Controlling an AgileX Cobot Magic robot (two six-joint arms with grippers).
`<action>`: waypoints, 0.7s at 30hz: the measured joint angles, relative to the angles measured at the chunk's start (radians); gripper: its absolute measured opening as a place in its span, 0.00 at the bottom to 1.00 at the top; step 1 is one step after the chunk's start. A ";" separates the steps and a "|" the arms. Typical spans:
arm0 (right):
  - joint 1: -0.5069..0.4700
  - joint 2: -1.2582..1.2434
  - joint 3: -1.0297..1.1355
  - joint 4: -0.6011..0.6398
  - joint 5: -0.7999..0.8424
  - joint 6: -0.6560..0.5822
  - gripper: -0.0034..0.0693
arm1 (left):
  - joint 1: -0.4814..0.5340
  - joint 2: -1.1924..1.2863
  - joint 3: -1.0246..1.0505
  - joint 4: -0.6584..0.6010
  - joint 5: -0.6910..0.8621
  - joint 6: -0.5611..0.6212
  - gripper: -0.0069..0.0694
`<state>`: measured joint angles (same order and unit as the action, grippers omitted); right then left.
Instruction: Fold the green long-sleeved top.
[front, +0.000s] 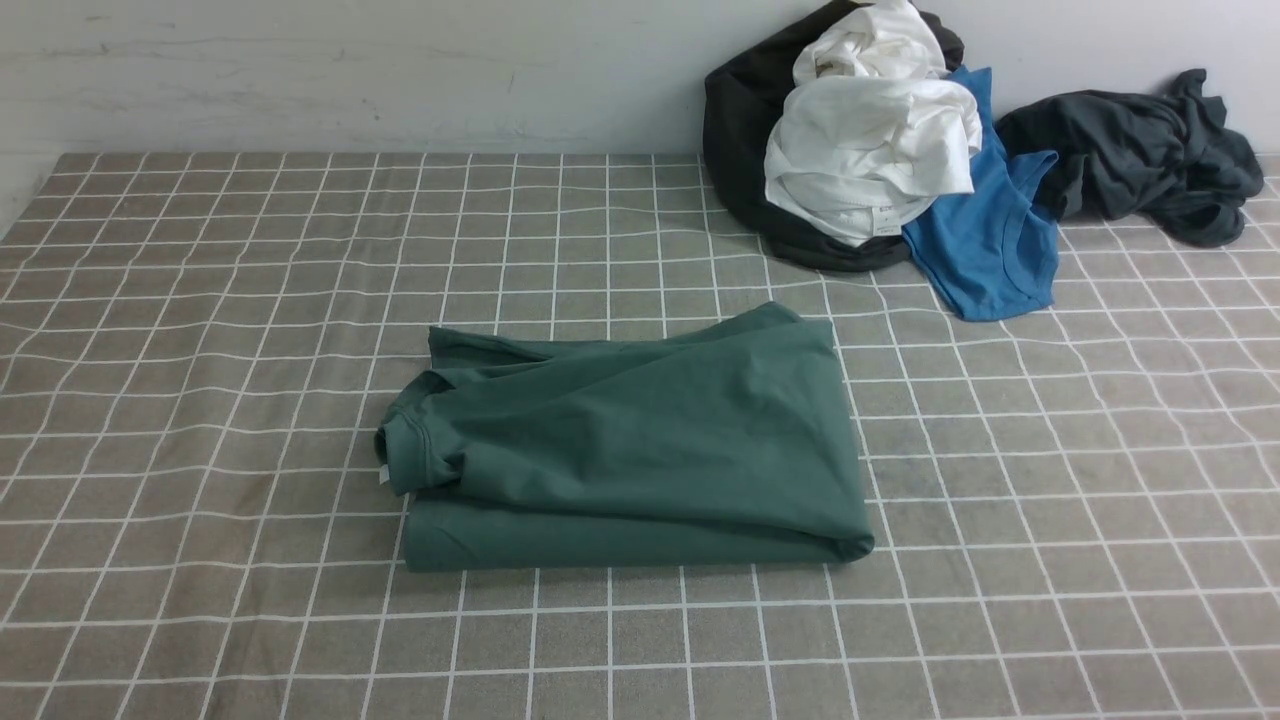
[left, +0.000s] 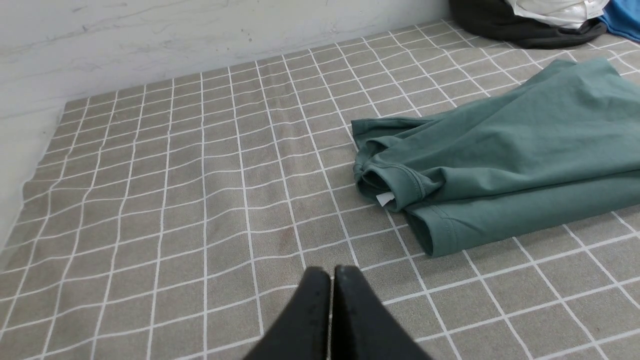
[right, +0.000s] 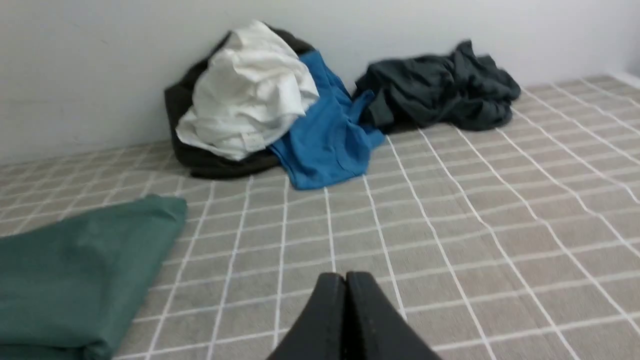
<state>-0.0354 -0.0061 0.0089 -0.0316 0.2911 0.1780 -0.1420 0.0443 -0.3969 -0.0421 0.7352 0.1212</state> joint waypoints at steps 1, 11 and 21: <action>-0.002 -0.001 0.003 -0.001 0.000 0.001 0.04 | 0.000 0.000 0.000 0.000 0.000 0.000 0.08; -0.009 -0.003 0.017 -0.006 0.059 0.003 0.04 | 0.000 0.000 0.001 0.000 0.000 0.000 0.08; -0.009 -0.003 0.017 -0.006 0.059 0.003 0.04 | 0.000 0.000 0.001 0.000 0.000 0.000 0.08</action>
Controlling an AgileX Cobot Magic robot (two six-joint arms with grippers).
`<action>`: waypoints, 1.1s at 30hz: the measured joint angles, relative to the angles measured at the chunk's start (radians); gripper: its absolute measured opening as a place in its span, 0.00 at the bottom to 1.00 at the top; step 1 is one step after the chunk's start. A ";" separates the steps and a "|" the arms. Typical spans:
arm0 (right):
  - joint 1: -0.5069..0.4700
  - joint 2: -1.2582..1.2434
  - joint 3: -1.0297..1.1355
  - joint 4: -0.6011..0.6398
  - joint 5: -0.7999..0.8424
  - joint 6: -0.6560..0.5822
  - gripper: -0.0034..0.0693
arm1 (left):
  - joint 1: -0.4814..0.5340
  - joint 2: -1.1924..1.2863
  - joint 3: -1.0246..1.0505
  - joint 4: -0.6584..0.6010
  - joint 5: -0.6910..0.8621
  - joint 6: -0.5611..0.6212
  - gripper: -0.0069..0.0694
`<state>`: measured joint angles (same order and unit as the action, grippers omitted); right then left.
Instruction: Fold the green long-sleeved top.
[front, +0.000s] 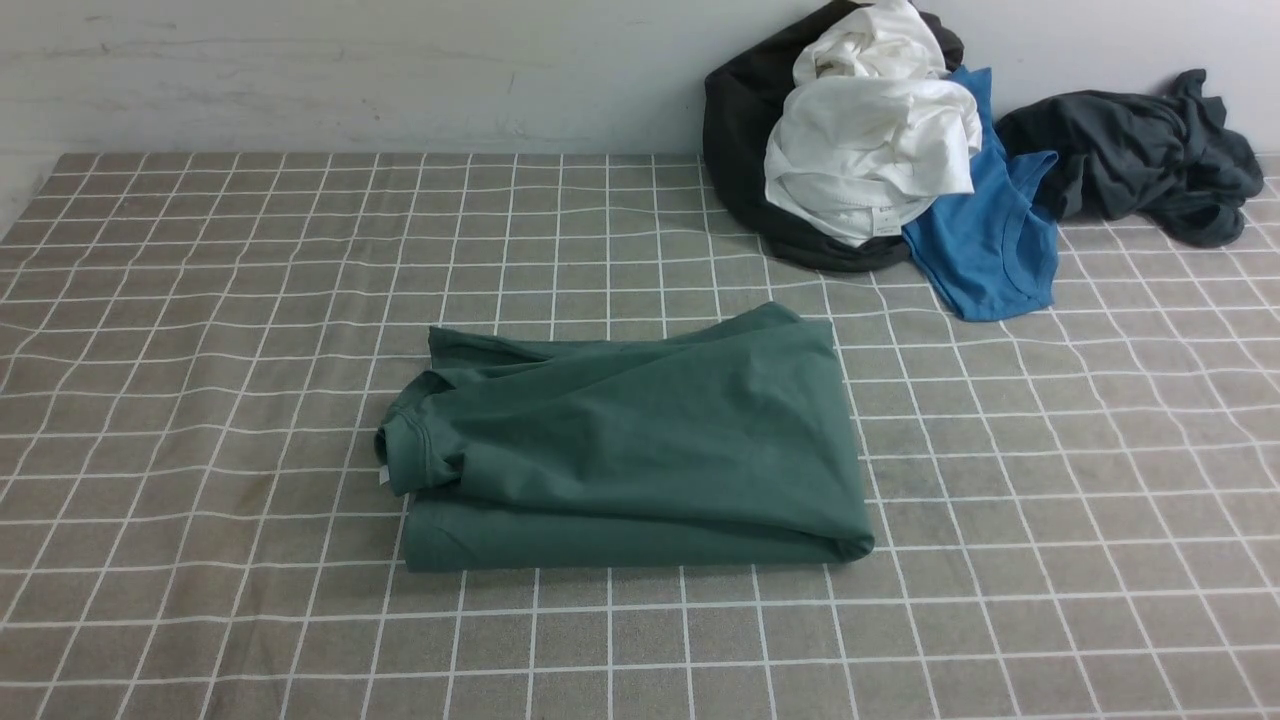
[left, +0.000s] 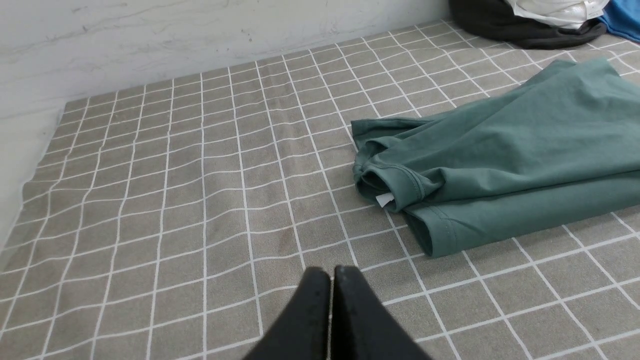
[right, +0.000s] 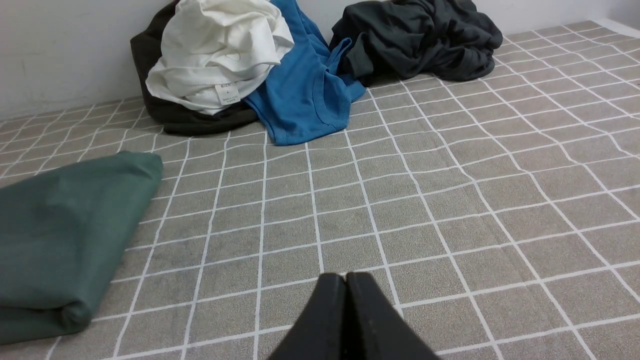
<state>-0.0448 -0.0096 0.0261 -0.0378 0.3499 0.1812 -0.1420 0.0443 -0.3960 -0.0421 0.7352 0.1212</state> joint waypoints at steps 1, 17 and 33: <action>0.000 0.000 0.000 0.000 0.000 0.000 0.04 | 0.000 0.000 0.000 0.000 0.000 0.000 0.08; 0.000 0.000 0.000 -0.001 0.000 0.000 0.04 | 0.000 0.000 0.001 0.000 0.000 0.001 0.08; 0.000 0.000 -0.001 -0.002 0.001 0.000 0.04 | 0.182 -0.055 0.373 -0.020 -0.375 0.003 0.08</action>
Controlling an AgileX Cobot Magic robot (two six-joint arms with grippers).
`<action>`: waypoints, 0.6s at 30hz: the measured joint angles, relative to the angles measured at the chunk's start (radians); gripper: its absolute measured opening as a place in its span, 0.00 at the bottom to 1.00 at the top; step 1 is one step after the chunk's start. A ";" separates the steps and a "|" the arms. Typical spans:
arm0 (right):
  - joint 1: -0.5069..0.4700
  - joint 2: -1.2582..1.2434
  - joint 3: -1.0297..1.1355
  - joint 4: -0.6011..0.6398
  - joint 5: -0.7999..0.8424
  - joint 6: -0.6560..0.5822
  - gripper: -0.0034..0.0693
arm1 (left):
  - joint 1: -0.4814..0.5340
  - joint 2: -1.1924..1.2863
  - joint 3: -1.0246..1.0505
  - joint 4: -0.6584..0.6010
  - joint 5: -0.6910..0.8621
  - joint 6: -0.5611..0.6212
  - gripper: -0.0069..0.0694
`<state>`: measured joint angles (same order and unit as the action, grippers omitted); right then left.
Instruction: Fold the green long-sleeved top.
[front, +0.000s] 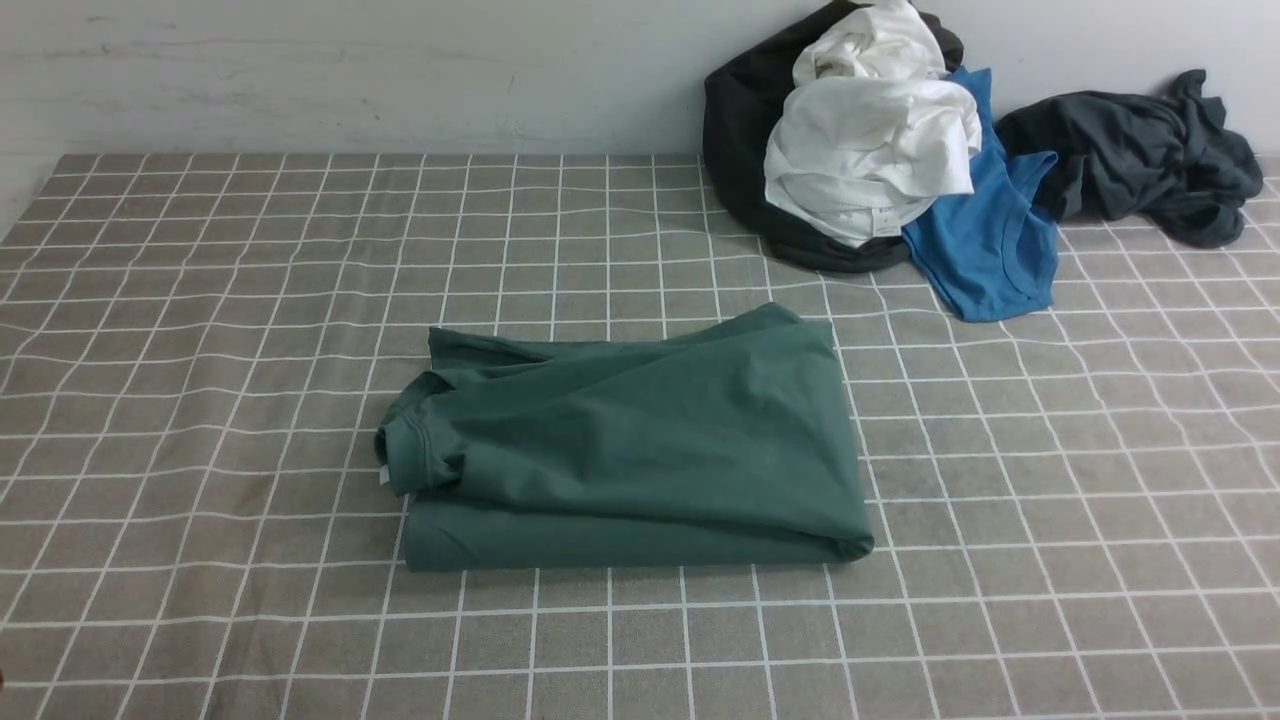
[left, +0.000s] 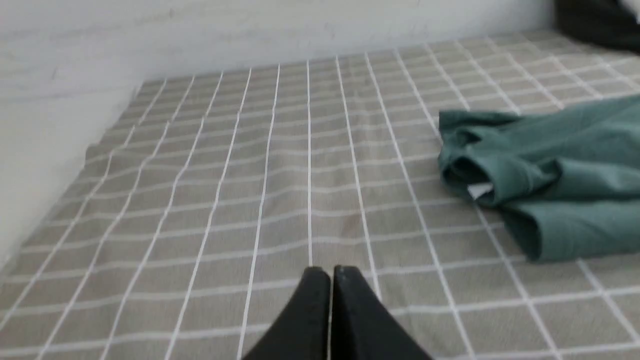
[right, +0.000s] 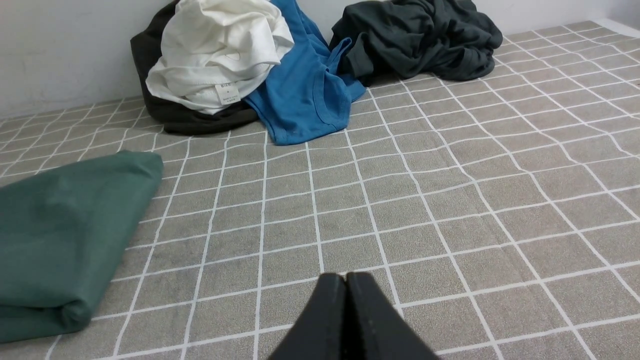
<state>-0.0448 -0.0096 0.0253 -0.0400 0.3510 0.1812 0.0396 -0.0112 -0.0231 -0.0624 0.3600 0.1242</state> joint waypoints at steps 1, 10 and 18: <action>0.000 0.000 0.000 0.000 0.000 0.000 0.04 | 0.006 0.000 0.019 -0.001 0.000 0.000 0.08; 0.000 0.000 0.000 0.000 0.001 0.000 0.04 | 0.015 0.000 0.045 0.003 0.003 -0.011 0.08; 0.000 0.000 0.000 0.000 0.001 0.000 0.04 | 0.015 0.000 0.045 0.004 0.003 -0.011 0.08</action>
